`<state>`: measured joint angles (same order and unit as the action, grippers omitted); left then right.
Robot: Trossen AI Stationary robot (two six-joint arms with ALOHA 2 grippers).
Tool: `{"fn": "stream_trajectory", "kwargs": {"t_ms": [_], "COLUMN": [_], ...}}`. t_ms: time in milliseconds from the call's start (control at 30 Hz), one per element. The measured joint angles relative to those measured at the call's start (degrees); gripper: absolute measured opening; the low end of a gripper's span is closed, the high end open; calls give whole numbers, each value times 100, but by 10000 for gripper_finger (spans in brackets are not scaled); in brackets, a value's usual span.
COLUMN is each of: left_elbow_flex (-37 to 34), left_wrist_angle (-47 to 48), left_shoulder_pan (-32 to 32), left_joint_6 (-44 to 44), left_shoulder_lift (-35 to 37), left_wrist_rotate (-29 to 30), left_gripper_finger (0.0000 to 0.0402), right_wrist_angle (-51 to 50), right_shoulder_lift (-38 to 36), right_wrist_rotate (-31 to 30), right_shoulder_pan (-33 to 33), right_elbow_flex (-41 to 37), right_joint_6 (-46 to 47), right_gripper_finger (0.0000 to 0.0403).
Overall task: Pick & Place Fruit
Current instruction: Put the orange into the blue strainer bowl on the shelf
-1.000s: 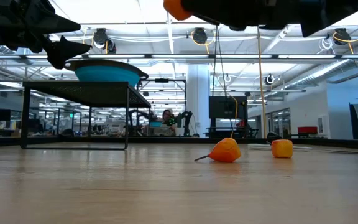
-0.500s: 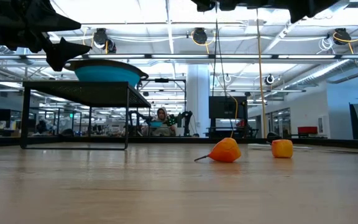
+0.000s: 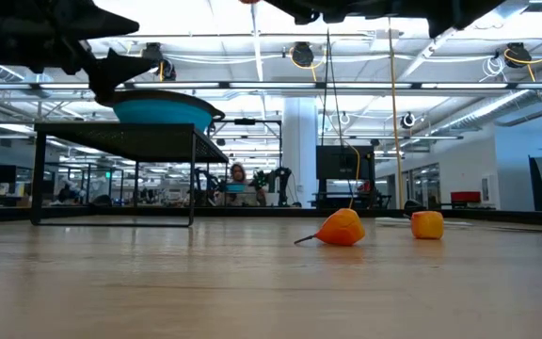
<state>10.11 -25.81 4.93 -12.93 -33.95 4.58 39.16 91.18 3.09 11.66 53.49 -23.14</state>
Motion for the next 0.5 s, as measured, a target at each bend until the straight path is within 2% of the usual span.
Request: {"fn": "stream_trajectory", "kwargs": {"t_ms": [300,500], "left_elbow_flex": [18,413], "left_wrist_angle": [-1822,-2234], "left_shoulder_pan": [398,495], "left_joint_6": [177,168], "left_shoulder_lift": [-1576,-2484], "left_wrist_rotate": [1,7], "left_gripper_finger": [296,296], "right_wrist_angle": [-93,135], "right_shoulder_lift": [52,304], "right_wrist_rotate": [-4,-55], "right_shoulder_pan": [-157,-210], "right_elbow_flex": [2,5], "right_joint_6": [-22,-232], "right_gripper_finger": [107,107]}}
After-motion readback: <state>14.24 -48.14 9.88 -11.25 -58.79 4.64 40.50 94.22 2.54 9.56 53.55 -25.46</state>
